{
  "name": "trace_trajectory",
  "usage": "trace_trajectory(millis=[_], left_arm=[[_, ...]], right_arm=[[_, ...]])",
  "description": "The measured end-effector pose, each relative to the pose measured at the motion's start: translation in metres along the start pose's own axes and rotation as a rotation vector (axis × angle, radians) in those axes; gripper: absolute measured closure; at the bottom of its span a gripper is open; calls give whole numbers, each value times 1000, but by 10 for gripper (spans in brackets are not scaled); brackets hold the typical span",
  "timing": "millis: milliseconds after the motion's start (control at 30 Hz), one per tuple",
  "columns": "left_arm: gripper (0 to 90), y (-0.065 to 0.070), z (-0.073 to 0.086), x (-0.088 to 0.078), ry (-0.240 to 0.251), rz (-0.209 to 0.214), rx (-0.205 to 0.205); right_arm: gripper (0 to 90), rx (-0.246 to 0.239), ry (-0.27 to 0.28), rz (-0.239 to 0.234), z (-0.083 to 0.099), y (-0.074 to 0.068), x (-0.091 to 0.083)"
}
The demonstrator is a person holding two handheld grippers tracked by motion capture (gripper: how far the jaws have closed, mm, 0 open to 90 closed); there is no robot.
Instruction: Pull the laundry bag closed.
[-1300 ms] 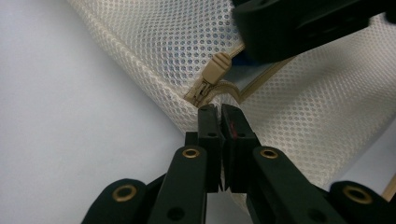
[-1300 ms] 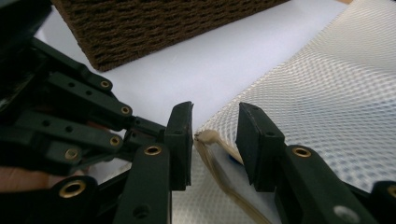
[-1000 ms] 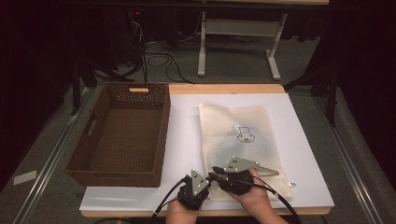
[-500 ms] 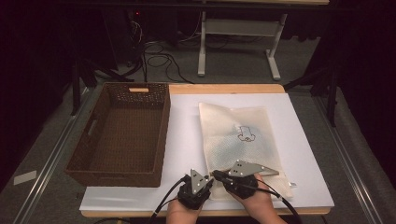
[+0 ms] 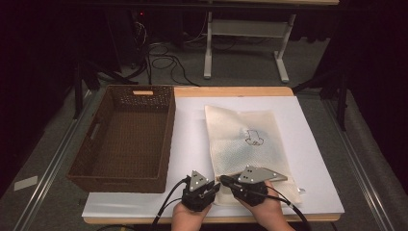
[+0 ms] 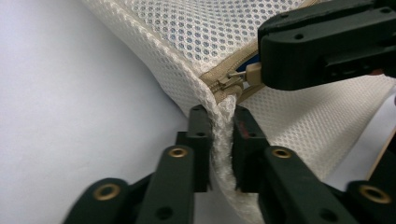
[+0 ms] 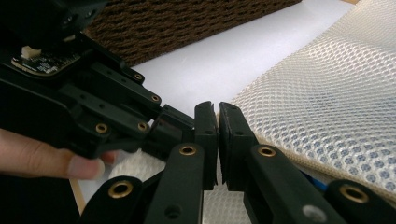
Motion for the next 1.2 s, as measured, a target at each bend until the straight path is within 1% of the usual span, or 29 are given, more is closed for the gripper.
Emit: trace_trajectory(millis=[67, 133, 333, 367, 433, 567, 667, 733, 833, 933, 1067, 1200], left_arm=[[833, -1, 0, -1, 5, 5, -11], [837, -1, -1, -2, 8, -3, -5], [837, -1, -2, -2, 17, -6, -2], [837, -1, -2, -3, 20, -6, -2], [838, -1, -3, -3, 20, -6, -2], [835, 0, -3, -4, 25, -8, 3], [816, 1, -4, -4, 27, -2, 7], [779, 2, -5, -5, 30, 3, 14], [736, 3, -8, -8, 49, 10, 17], [729, 3, -11, -9, 66, 20, 13], [726, 3, -12, -8, 69, 34, 5], [719, 4, -12, -8, 77, 61, -6]], right_arm=[[876, 0, -3, 2, 2, -1, 0], [873, 3, -8, -1, 4, -1, 1], [863, 27, -22, -10, 9, -1, 3], [861, 22, -24, -11, 10, 0, 3], [856, 28, -33, -19, 12, -1, 5], [878, 28, -32, -27, 12, -1, 5], [881, 9, -30, -16, 11, -1, 4], [882, -2, -27, -10, 10, 0, 3], [881, 2, -29, -4, 10, 1, 1], [882, 3, -23, -5, 9, 3, -1], [882, 9, -15, -5, 8, 3, -2], [882, 10, -19, -3, 9, 4, -4]])
Point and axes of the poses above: each handheld gripper's, and its own axes: x roughly forward along the jaws, z roughly out of its underside, y roughly to its right, the point moved 10 cm from there along x, roughly forward along the jaws, and after that the axes turned 12 degrees about z, right-handed, at the moved point
